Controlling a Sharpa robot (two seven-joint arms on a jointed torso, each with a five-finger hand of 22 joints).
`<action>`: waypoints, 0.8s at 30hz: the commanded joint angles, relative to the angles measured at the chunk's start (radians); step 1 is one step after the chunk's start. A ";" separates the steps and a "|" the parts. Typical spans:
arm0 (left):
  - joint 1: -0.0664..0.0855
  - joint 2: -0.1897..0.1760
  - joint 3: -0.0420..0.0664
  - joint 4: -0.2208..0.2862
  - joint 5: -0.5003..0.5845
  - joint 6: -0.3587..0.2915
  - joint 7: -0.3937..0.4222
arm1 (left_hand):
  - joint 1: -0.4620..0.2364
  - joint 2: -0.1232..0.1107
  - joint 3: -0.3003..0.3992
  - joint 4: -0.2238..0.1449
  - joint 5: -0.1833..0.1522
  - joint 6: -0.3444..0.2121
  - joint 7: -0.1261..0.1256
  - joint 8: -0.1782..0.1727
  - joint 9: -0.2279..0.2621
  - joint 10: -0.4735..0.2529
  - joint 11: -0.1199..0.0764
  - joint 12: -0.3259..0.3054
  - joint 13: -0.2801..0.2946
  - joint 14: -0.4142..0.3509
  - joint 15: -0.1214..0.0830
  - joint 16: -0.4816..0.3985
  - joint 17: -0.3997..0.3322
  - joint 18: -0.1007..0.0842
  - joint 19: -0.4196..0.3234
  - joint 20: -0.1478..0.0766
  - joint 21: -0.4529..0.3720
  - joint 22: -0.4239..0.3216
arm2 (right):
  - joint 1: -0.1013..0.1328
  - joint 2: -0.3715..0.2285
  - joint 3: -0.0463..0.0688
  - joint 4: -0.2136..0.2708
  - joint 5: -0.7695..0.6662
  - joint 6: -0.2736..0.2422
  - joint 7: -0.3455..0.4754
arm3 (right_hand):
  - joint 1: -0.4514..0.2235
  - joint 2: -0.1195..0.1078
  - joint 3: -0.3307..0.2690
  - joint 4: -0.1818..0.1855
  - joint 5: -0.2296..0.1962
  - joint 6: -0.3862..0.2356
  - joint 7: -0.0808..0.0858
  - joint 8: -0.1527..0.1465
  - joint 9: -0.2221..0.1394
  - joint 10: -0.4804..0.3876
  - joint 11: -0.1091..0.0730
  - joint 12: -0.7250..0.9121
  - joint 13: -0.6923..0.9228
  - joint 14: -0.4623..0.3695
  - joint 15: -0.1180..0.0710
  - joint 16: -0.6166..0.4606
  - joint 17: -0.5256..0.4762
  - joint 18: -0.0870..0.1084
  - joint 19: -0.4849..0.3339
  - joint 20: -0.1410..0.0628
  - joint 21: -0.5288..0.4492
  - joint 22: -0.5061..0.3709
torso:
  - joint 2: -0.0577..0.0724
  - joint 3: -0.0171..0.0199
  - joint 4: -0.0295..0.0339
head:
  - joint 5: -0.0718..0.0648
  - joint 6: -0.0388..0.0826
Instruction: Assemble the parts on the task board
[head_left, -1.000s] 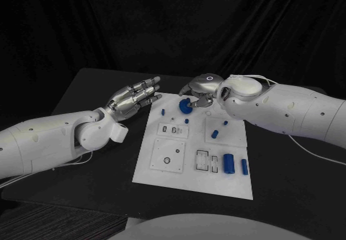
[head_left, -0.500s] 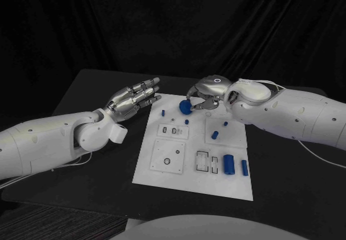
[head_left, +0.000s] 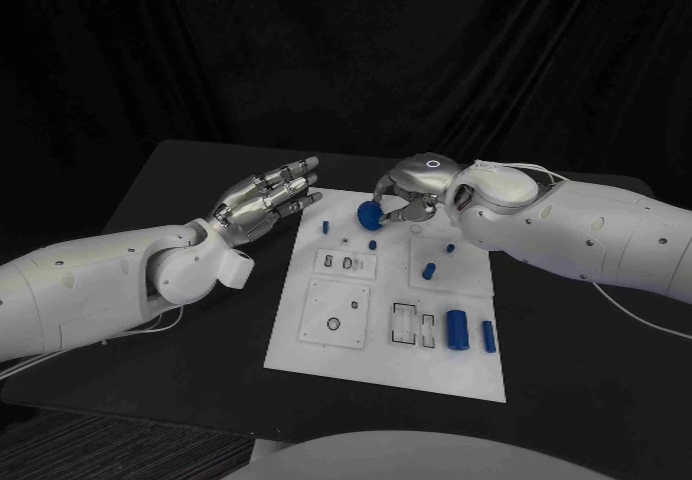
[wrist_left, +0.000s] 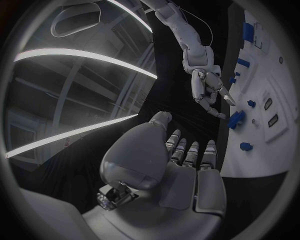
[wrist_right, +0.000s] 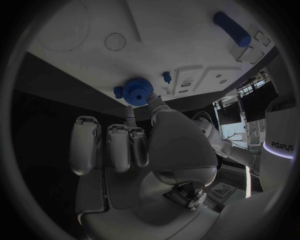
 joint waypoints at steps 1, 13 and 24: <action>-0.001 0.002 0.001 0.002 0.000 0.013 0.010 | 0.003 0.010 0.008 -0.001 0.000 -0.005 0.001 0.000 0.000 -0.009 0.001 0.005 0.000 -0.003 0.007 0.003 0.001 0.018 0.000 0.004 0.000 0.001 | -0.005 0.006 0.001 -0.009 -0.003 0.018 -0.027 | 0.010 0.000 -0.002 0.007 0.015 -0.013 -0.001 0.008 0.005 0.105 0.002 0.004 0.263 0.088 0.005 -0.002 0.184 -0.011 0.000 0.005 -0.006 0.109 | 0.000 -0.0002 0.0009 | 0.002 0.001; -0.001 0.003 0.001 0.000 0.000 0.015 0.010 | 0.003 0.010 0.008 -0.002 0.000 -0.005 0.001 0.000 0.000 -0.009 0.001 0.006 0.000 -0.003 0.007 0.003 0.001 0.018 -0.001 0.004 0.000 0.001 | -0.012 0.028 0.001 -0.035 -0.003 0.024 -0.023 | 0.024 0.010 -0.002 0.002 0.059 -0.064 -0.006 0.004 0.006 0.105 -0.001 0.004 0.263 0.088 0.003 -0.002 0.185 -0.013 0.005 0.003 -0.001 0.117 | 0.000 -0.0006 0.0021 | 0.003 0.007; -0.001 0.007 0.001 -0.002 0.000 0.017 0.010 | 0.003 0.009 0.009 -0.003 -0.001 -0.005 0.001 0.000 0.000 -0.009 0.001 0.006 0.000 -0.003 0.007 0.003 0.001 0.018 0.000 0.004 0.000 0.001 | -0.012 0.040 0.001 -0.041 -0.003 0.042 -0.019 | 0.033 0.018 0.001 -0.006 0.090 -0.072 -0.009 0.001 0.005 0.105 -0.005 0.004 0.263 0.088 0.000 -0.005 0.182 -0.013 0.005 0.001 -0.002 0.118 | 0.001 0.0003 0.0022 | -0.001 0.011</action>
